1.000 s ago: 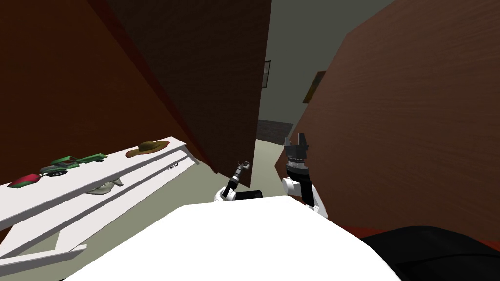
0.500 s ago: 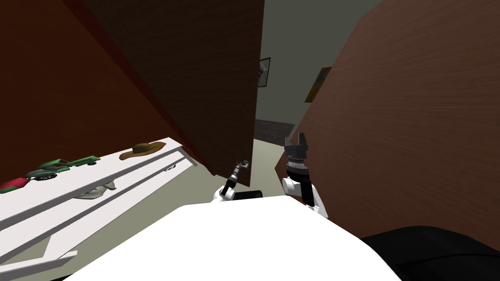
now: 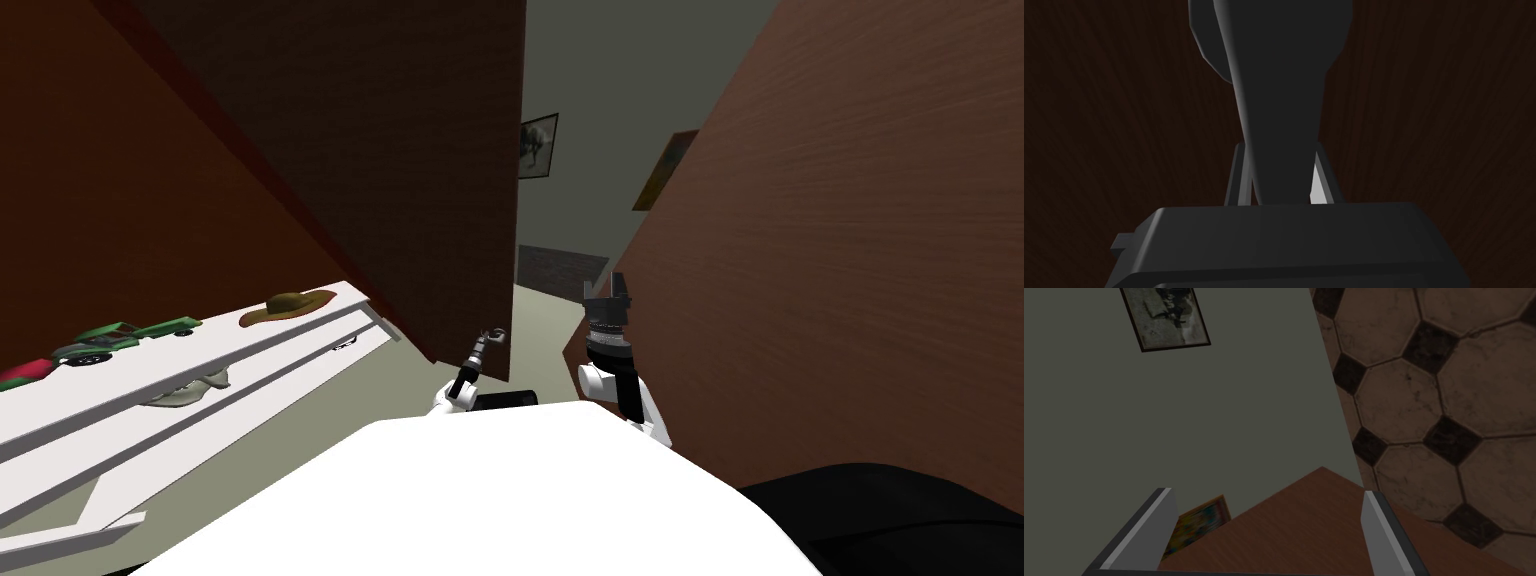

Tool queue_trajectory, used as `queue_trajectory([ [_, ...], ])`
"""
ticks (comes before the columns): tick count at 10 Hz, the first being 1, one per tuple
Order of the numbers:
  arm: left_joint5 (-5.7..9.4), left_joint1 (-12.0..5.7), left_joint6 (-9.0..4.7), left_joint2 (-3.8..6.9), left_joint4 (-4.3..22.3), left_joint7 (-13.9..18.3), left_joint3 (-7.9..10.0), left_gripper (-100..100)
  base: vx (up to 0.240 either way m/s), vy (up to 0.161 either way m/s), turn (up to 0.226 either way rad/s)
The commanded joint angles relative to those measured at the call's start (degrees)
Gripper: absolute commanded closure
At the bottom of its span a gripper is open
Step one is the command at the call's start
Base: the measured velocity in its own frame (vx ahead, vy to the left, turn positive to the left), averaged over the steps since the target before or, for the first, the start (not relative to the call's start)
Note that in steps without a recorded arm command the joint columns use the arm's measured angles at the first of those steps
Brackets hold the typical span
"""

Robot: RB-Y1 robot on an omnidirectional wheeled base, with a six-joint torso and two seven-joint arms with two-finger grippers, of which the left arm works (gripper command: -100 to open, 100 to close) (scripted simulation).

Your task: Push the door open

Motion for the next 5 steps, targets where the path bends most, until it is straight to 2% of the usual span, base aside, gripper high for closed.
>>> queue_trajectory([
  [1,0.48,0.09,-0.38,0.69,-0.26,-0.36,1.54,100,0.161,-0.160,0.051],
  [2,0.79,0.01,-0.42,0.66,-0.14,-0.58,2.58,100,0.143,-0.159,0.089],
  [3,0.79,0.01,-0.42,0.66,-0.14,-0.58,2.58,100,0.103,-0.107,0.041],
  [4,0.79,0.01,-0.42,0.66,-0.14,-0.58,2.58,100,0.060,-0.033,-0.013],
  [5,1.25,-0.11,-0.46,0.49,0.04,-0.91,4.10,100,0.102,-0.107,0.030],
])
